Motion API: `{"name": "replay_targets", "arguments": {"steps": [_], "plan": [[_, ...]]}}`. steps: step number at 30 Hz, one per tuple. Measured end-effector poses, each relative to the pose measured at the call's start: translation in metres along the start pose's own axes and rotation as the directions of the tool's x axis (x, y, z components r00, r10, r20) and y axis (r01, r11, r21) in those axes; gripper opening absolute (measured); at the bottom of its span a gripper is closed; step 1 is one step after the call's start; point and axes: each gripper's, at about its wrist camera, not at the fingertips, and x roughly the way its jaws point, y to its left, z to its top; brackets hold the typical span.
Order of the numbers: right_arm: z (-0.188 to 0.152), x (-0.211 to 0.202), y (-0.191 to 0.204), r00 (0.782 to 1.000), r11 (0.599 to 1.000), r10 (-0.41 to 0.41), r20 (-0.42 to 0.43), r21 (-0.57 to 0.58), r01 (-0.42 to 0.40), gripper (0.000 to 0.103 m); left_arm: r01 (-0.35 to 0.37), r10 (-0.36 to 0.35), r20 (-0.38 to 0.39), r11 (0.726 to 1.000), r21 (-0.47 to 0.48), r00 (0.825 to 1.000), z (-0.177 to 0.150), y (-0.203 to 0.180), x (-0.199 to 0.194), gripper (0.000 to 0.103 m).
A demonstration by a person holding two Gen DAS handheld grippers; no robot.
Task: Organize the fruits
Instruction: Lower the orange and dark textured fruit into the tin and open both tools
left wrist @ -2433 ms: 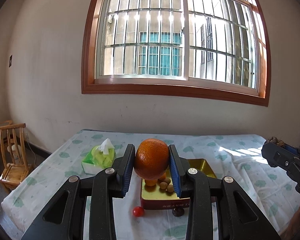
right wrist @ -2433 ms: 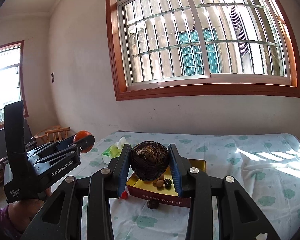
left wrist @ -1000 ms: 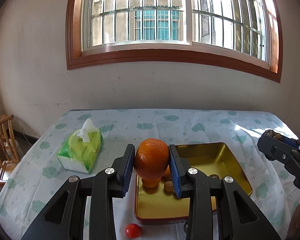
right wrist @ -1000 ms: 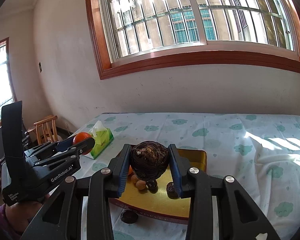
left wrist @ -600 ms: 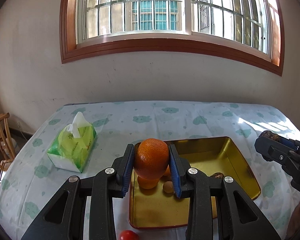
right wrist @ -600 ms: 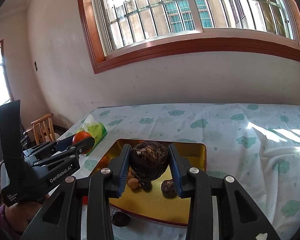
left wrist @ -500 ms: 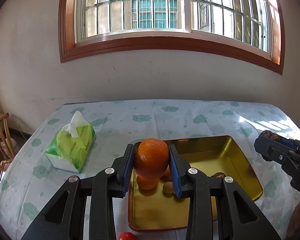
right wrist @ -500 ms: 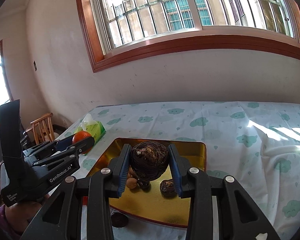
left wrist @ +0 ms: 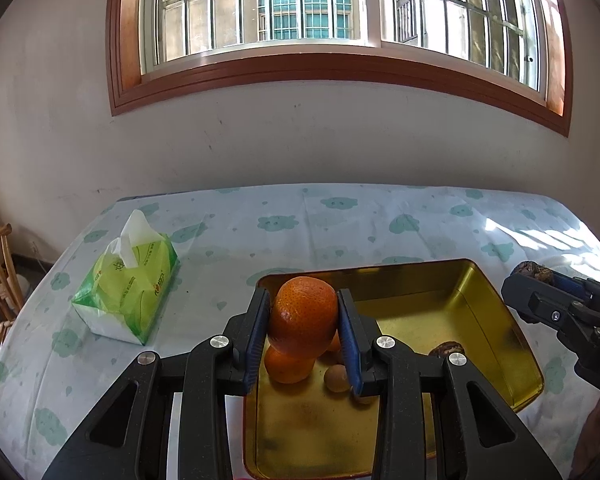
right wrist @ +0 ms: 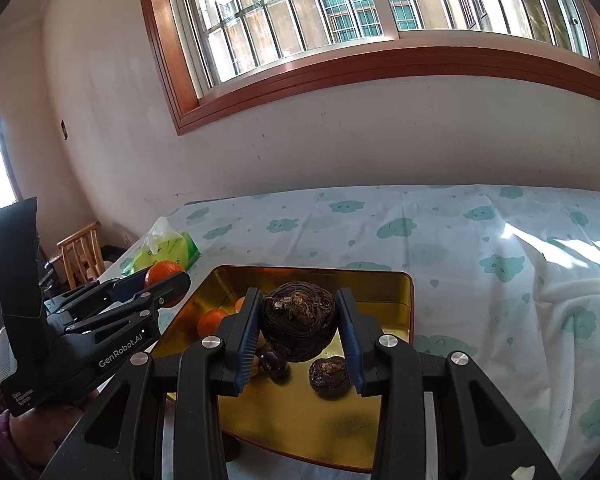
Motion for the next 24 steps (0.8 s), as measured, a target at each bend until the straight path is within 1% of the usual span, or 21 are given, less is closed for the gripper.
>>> {"name": "replay_targets", "arguments": {"steps": [22,24], "plan": [[-0.003,0.039,-0.016,0.998,1.0,0.015,-0.059,0.012,-0.014,0.035,0.015,-0.014,-0.068,1.0,0.017,0.998,-0.007,-0.005,0.04,0.035],[-0.003,0.042,-0.017,0.998,1.0,0.015,-0.064,0.011,-0.014,0.036,0.028,-0.026,-0.087,1.0,0.012,0.996,-0.007,-0.005,0.045,0.036]]}}
